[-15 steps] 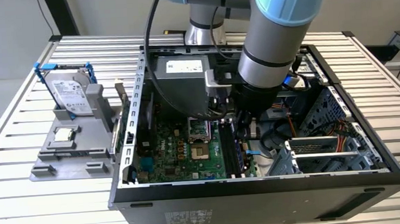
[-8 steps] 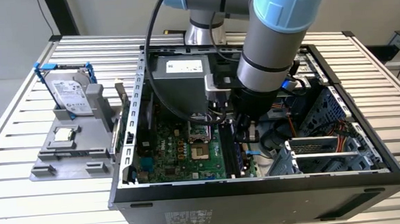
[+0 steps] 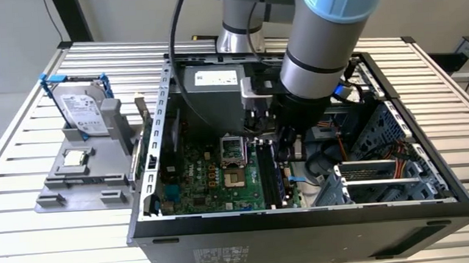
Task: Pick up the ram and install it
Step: 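Press down the ram until it locks into place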
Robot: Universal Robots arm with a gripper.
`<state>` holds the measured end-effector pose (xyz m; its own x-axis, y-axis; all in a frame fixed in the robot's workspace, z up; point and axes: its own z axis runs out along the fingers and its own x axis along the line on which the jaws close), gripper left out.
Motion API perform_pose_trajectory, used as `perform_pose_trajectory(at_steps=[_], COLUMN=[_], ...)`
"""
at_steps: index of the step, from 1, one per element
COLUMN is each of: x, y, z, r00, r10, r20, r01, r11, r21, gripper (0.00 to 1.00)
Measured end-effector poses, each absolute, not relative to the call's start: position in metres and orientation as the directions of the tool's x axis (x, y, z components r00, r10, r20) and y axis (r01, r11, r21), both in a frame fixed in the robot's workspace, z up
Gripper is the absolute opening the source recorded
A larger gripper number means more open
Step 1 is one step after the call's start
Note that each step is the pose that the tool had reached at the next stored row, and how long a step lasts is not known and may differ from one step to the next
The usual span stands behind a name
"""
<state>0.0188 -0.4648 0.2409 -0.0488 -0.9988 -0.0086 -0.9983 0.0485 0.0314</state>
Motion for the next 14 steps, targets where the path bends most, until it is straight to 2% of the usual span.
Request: perform_pose_trajectory(at_steps=[14], x=[0.019], y=[-0.465], z=[0.302], r00=[-0.049], r10=[-0.999], r20=[-0.008], r01=[-0.998], r11=[0.048], r21=[0.031], gripper=[0.0])
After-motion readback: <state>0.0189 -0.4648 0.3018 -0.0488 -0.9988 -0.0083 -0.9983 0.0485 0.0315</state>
